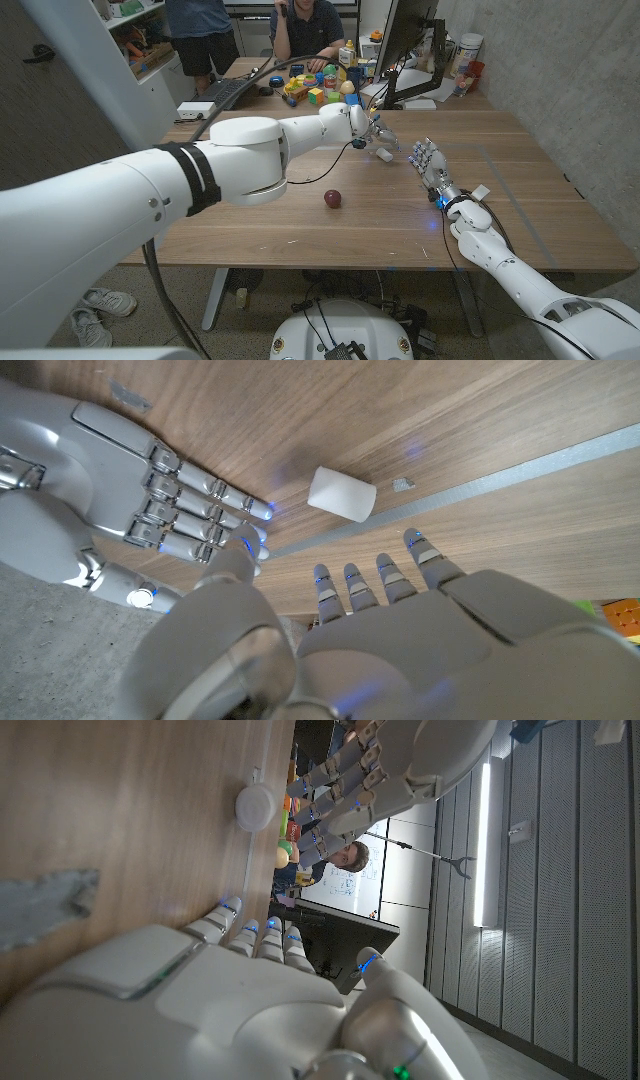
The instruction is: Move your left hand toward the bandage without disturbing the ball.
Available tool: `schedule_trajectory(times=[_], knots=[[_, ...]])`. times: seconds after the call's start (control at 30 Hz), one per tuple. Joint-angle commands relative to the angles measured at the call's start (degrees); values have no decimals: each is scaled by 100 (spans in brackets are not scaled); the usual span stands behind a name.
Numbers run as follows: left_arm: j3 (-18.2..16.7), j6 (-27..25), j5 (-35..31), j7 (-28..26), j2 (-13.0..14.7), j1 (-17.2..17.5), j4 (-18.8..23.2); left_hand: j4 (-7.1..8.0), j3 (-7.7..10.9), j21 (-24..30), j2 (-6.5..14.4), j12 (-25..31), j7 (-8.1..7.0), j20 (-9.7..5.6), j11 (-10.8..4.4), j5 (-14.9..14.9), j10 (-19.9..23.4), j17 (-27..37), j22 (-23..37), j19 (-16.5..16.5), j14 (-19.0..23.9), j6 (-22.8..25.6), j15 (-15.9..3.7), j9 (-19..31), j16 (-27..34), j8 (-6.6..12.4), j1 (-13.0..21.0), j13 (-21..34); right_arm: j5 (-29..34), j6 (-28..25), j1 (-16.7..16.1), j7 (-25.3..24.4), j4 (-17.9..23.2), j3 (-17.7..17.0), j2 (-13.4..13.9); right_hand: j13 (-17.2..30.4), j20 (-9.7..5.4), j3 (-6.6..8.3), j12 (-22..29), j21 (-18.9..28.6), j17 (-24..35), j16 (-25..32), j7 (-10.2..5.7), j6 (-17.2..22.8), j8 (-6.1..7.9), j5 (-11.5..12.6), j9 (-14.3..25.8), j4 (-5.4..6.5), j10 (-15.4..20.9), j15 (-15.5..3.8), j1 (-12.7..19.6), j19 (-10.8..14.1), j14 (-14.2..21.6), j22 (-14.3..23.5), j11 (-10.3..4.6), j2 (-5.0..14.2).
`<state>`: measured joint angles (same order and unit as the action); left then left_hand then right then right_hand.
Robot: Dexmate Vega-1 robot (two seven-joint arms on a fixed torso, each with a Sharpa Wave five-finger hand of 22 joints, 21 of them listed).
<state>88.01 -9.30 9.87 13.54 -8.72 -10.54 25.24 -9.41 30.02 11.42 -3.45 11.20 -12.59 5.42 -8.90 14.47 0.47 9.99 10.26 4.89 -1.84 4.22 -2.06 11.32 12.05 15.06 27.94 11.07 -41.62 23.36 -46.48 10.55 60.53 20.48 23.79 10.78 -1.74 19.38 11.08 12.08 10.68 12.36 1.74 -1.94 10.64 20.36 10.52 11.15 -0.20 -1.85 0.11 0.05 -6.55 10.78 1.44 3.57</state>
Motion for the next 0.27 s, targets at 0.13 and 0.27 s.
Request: schedule_trajectory(times=[0.13, 0.27], knots=[[23, -1, 0, 0, -10, -2, 0, 22, -38, -20, 9, -35, -14, 41, 0, -4, -52, 28, 18, -15, -49, 51, -131, 26, -36, 5, 89, 16, -2, 49, 36, 61, -115, -1, -32, 22, -564, 6, 9, 13, 8, 19, 13, 34, 36, 8, 25, -6, 43, -203, 12, 20, 15, 21, -18, 723], [38, -1, 0, 0, -12, -5, 0, 25, -42, -20, 13, -37, -14, 45, 0, -7, -60, 28, 18, -15, -47, 55, -126, 25, -36, 3, 99, 17, -18, 27, 39, 51, -120, -10, -34, 22, -559, 8, 9, 13, 8, 19, 9, 33, 36, 8, 25, -6, 48, -205, 13, 20, 16, 20, -23, 724]])
